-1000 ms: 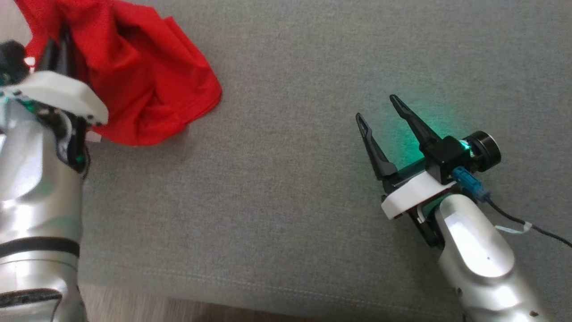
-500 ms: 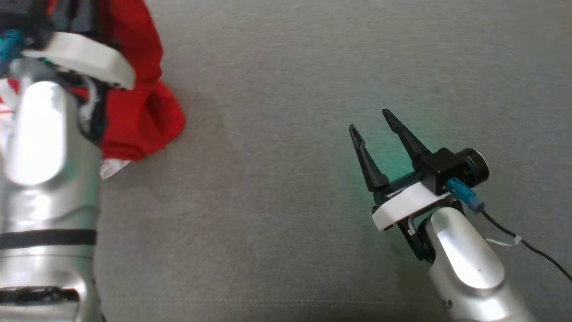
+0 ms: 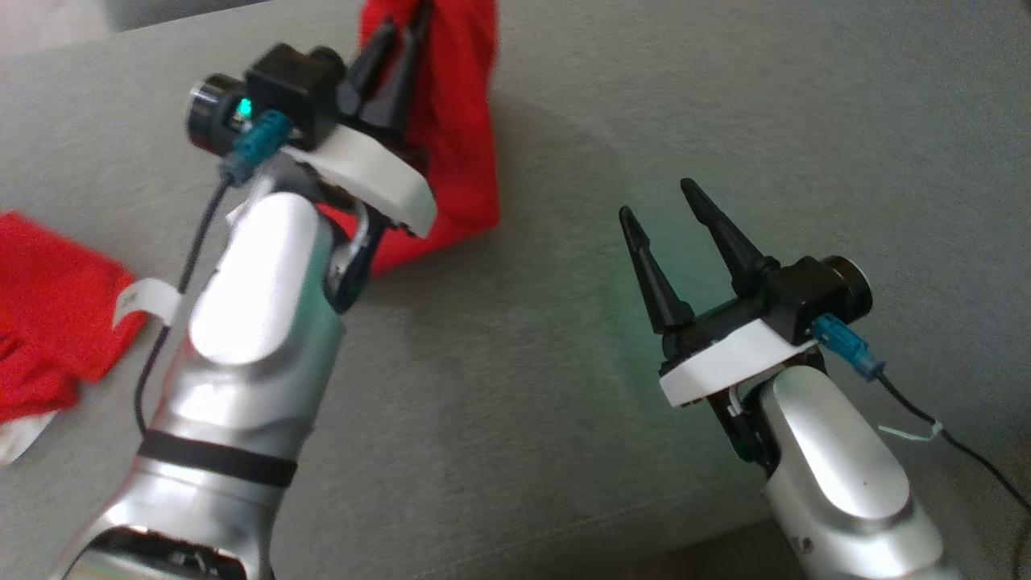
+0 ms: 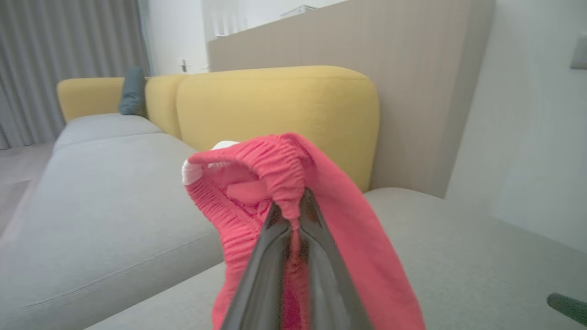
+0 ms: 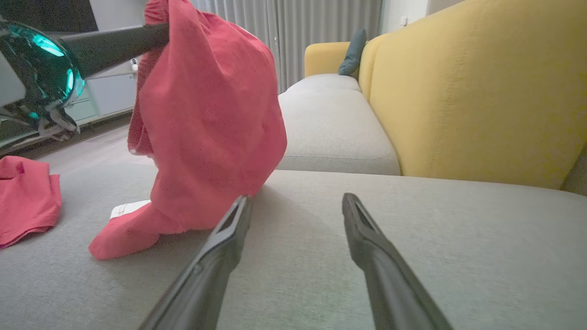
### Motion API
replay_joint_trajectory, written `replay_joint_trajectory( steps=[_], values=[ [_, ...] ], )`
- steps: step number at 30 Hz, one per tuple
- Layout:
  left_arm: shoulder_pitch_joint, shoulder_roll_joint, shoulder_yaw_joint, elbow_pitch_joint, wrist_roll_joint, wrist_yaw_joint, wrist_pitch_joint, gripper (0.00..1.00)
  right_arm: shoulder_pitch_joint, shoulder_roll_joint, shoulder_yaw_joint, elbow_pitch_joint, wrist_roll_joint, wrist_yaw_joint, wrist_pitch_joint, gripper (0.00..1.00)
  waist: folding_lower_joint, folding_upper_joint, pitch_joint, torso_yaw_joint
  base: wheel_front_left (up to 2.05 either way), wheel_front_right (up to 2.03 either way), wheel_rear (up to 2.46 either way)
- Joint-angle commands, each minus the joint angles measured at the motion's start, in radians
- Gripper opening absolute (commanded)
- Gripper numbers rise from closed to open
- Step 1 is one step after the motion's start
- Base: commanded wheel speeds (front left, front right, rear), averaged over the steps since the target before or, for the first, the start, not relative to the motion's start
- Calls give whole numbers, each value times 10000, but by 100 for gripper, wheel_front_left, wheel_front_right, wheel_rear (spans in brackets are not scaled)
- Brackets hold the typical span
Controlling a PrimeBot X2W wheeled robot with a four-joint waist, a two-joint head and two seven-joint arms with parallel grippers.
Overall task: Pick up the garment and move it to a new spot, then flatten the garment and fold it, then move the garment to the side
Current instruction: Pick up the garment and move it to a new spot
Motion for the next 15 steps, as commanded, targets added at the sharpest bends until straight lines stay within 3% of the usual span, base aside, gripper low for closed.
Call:
replay_joint_trajectory(
  steps=[1, 4, 5, 6, 7, 15],
  values=[
    [-242, 167, 212, -331, -60, -10, -53, 0, -90, 187, 161, -378, 71, 73, -107, 100, 0, 0, 149, -710, 0, 0, 0],
    [-86, 133, -209, -143, -182, 6, -53, 0, -79, 187, 149, -467, 161, 73, -107, 100, 0, 0, 251, -1110, 0, 0, 0],
    [-8, 130, -318, -44, -260, 47, -53, 5, -71, 188, 153, -483, 183, 73, -107, 100, 0, 0, 268, -1211, 0, 0, 0],
    [64, 128, -392, 57, -353, 110, -53, 47, -63, 188, 158, -502, 207, 73, -107, 100, 0, 0, 285, -1295, 0, 0, 0],
    [126, 127, -437, 127, -389, 184, -53, 98, -56, 188, 157, -520, 223, 73, -107, 100, 0, 0, 298, -1353, 0, 0, 0],
    [1180, 125, -56, 499, -243, 653, -53, 100, 140, 188, -95, -514, 174, 73, -107, 100, 0, 0, 64, -926, 0, 0, 0]
  ],
)
